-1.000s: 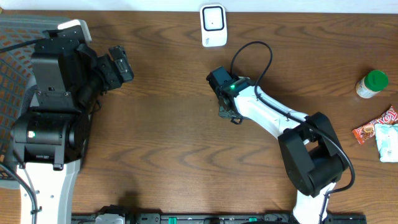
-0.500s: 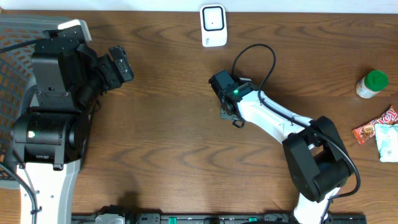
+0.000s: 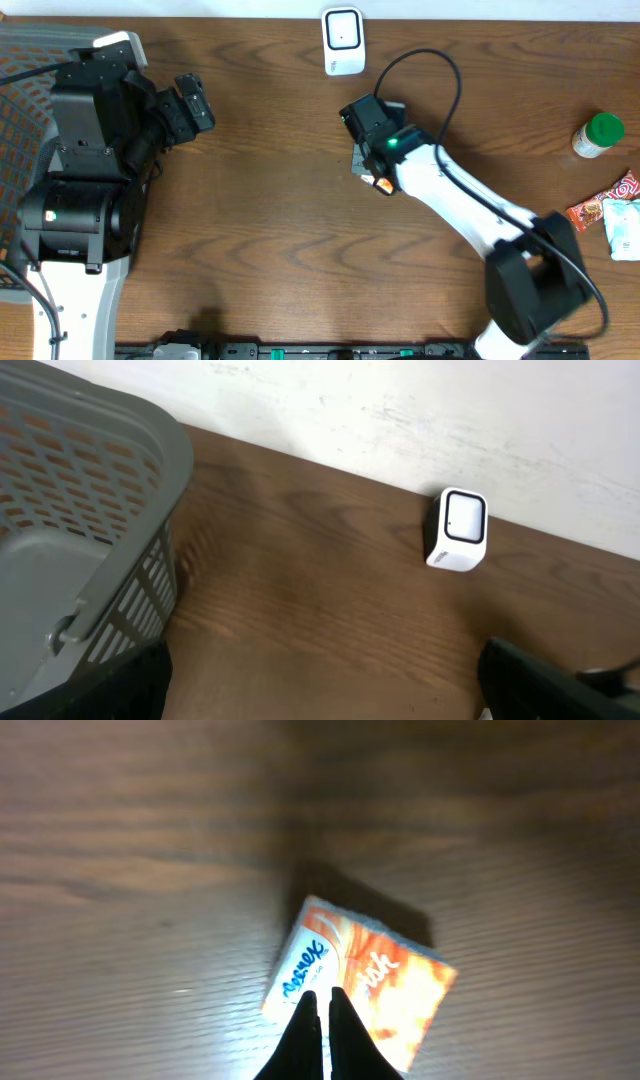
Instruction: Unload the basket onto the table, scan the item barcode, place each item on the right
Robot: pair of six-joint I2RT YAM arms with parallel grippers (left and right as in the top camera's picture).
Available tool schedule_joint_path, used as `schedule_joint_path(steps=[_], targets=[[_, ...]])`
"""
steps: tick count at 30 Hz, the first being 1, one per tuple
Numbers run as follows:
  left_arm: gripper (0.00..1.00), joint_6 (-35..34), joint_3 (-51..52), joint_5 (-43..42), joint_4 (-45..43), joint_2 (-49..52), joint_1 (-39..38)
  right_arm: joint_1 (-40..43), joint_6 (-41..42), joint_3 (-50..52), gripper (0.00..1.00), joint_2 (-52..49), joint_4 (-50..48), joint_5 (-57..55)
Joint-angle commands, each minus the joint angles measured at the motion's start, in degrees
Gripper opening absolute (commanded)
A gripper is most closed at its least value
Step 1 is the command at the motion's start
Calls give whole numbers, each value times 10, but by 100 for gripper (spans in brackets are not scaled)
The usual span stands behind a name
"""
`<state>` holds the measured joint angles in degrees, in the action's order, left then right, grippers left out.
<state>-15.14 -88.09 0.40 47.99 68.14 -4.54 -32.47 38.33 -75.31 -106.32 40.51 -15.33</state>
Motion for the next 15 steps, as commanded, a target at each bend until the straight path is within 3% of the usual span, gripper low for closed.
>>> schedule_joint_path(steps=[1,6,13,14,15], targets=[[98,5,-6,7,0,0,3,1,-1,2,1,-63,5,22],[98,5,-6,7,0,0,3,1,6,2,1,-91,10,37],[98,5,-6,7,0,0,3,1,-7,-12,2,-38,16,37],[98,5,-6,7,0,0,3,1,-7,-12,5,-27,19,38],[98,5,-6,7,0,0,3,1,-7,-12,15,-13,24,41]])
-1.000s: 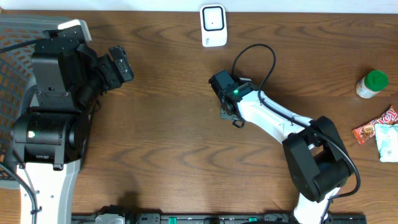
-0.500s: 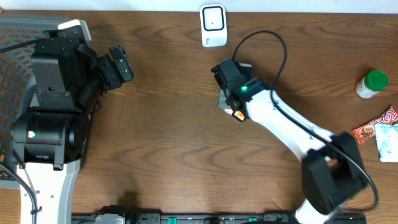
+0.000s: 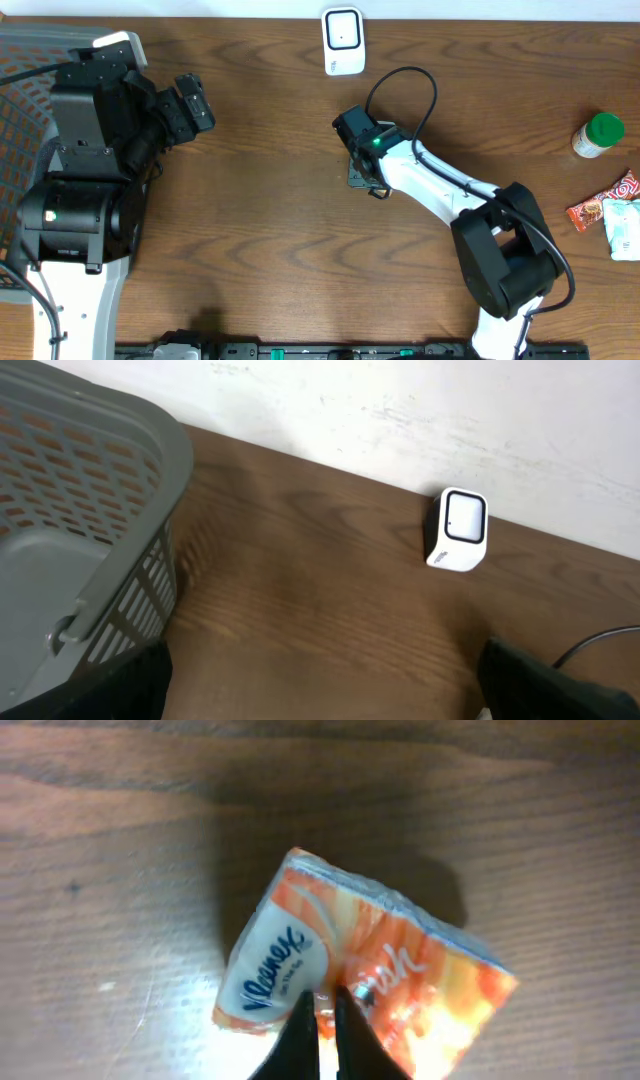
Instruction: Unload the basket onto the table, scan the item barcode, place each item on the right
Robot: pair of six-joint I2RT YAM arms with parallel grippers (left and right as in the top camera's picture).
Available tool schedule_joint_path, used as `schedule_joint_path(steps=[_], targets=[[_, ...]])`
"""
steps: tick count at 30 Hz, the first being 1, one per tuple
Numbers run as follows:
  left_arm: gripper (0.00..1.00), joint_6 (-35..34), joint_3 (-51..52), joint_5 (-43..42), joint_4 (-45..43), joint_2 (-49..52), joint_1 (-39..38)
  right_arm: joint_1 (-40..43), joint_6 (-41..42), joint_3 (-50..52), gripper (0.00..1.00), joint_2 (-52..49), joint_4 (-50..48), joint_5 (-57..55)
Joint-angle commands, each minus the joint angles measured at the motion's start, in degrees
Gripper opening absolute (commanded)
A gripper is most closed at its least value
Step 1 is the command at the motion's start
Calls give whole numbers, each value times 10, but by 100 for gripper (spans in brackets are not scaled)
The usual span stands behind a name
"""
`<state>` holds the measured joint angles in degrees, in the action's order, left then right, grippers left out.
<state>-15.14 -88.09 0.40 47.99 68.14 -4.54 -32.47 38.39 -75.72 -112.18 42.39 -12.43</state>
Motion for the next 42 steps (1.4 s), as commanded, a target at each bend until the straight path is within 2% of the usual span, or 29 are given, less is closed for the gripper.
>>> schedule_joint_path(steps=[1,2,5,6,9,11,16,20,31,37,42], targets=[[98,5,-6,7,0,0,3,2,-7,-8,27,59,10,15],[98,5,-6,7,0,0,3,2,-7,-8,34,71,14,19],[98,5,-6,7,0,0,3,2,20,-8,71,108,29,22],[98,5,-6,7,0,0,3,2,48,-8,78,120,35,22],[98,5,-6,7,0,0,3,2,131,-8,88,139,46,18],[98,5,-6,7,0,0,3,3,192,-7,99,138,51,-11],[98,5,-6,7,0,0,3,3,343,-6,99,113,73,-56],[98,5,-6,7,0,0,3,3,398,-6,99,80,66,-55],[98,5,-6,7,0,0,3,6,399,-6,99,15,35,-49],[98,5,-6,7,0,0,3,6,338,-6,99,-11,-28,-44],[98,5,-6,7,0,0,3,7,335,-6,99,-23,-15,-45]])
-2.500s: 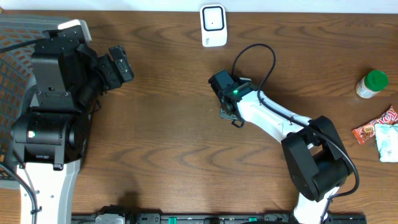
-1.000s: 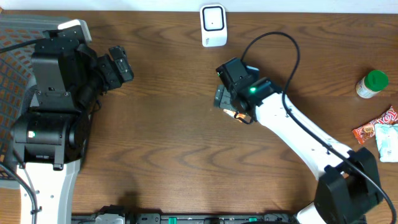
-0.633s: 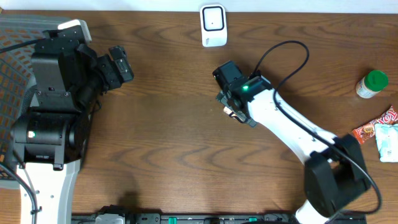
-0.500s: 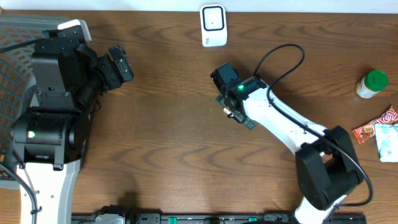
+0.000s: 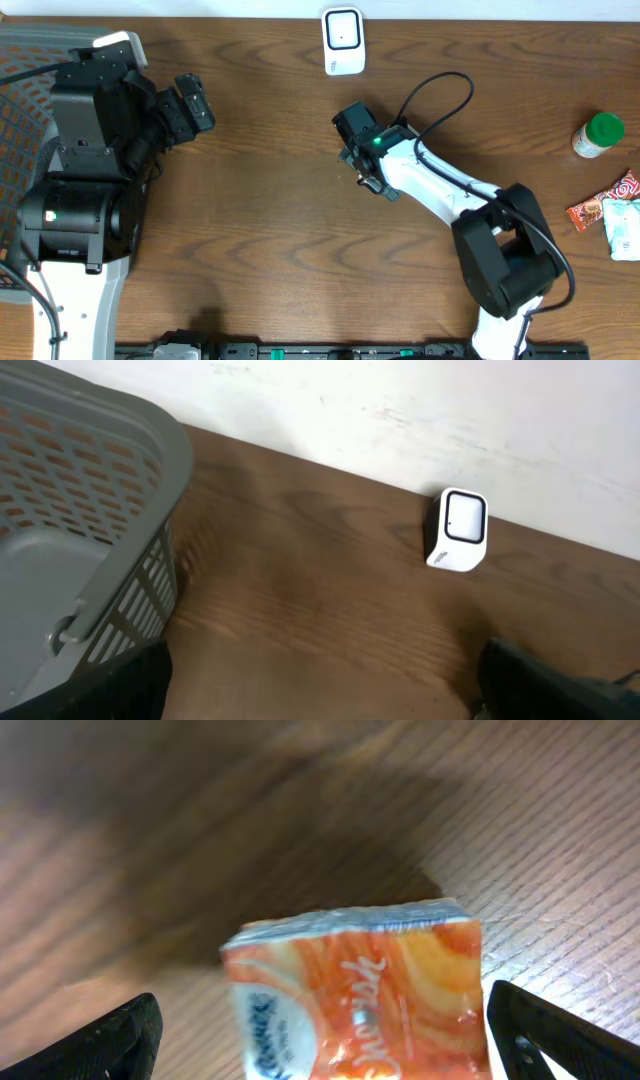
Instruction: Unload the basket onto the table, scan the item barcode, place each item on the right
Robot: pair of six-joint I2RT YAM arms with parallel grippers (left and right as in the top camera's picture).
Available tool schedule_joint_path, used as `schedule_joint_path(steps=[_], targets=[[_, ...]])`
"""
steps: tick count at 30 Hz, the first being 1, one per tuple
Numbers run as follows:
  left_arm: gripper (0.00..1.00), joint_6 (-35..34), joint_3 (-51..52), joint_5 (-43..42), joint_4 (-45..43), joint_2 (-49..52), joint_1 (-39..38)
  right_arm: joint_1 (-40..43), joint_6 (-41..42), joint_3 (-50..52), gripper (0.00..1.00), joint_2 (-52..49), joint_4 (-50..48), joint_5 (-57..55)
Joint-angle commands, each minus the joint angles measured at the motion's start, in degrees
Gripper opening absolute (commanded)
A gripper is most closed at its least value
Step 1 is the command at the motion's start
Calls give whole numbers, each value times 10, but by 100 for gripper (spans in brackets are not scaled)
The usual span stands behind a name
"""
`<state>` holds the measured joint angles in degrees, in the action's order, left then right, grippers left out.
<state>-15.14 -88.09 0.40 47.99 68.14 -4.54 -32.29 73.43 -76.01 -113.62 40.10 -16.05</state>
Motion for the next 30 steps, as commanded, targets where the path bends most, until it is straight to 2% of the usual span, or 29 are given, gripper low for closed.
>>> schedule_joint_path(steps=[1,17,20,23,27,30], targets=[[98,5,-6,7,0,0,3,5,-16,-3,99,-9,11,-11],[98,5,-6,7,0,0,3,37,-80,-2,98,-28,39,-10],[98,5,-6,7,0,0,3,38,-80,-1,89,-37,38,-1],[98,5,-6,7,0,0,3,37,-94,-1,68,-38,39,-2],[98,5,-6,7,0,0,3,37,-101,-1,48,-38,41,-1],[98,5,-6,7,0,0,3,37,-111,-1,44,-36,46,4]])
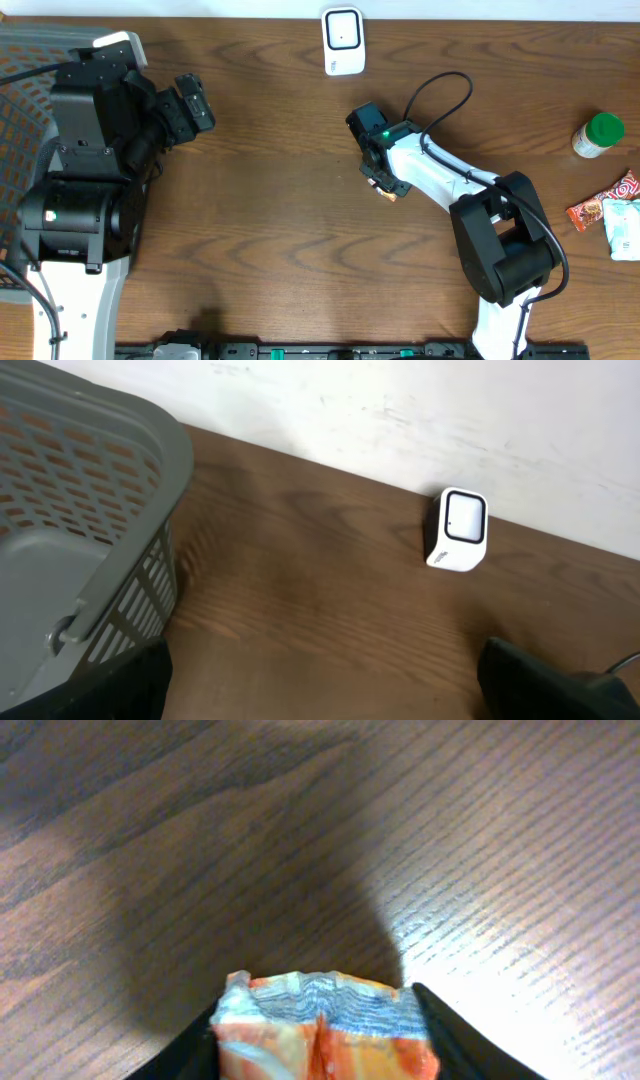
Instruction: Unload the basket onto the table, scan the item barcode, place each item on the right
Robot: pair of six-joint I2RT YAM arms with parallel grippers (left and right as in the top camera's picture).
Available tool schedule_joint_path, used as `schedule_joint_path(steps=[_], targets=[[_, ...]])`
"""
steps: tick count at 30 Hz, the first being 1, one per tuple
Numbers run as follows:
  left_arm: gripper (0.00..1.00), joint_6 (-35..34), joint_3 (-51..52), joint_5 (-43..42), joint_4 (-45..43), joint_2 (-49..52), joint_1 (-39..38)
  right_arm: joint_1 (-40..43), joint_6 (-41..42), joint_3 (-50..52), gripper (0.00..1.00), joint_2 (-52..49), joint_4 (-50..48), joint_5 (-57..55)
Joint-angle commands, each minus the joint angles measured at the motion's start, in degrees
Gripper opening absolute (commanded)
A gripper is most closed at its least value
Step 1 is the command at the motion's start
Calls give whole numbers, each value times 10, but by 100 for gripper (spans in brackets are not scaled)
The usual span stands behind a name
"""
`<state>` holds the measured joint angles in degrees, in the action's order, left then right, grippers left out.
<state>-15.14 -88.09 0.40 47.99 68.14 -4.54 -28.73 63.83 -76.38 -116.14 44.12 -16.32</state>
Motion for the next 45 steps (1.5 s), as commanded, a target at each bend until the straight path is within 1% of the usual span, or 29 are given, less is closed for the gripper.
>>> schedule_joint_path(steps=[1,2,4,10,17,22,24,33,38,40,42,45], targets=[[98,5,-6,7,0,0,3,3,-28,3,44,-10,5,13],[98,5,-6,7,0,0,3,5,-40,3,44,-7,5,20],[98,5,-6,7,0,0,3,8,-56,3,40,-2,9,33],[98,5,-6,7,0,0,3,17,-103,2,40,30,20,62],[98,5,-6,7,0,0,3,30,-110,2,38,83,61,97],[98,5,-6,7,0,0,3,38,-142,2,38,121,78,138],[98,5,-6,7,0,0,3,40,-149,2,36,137,87,146],[98,5,-6,7,0,0,3,41,-204,2,38,231,107,146],[98,5,-6,7,0,0,3,41,-223,2,38,279,105,106],[98,5,-6,7,0,0,3,41,-237,2,38,292,101,99],[98,5,-6,7,0,0,3,41,-271,2,37,303,84,96],[98,5,-6,7,0,0,3,41,-290,2,38,304,60,83]])
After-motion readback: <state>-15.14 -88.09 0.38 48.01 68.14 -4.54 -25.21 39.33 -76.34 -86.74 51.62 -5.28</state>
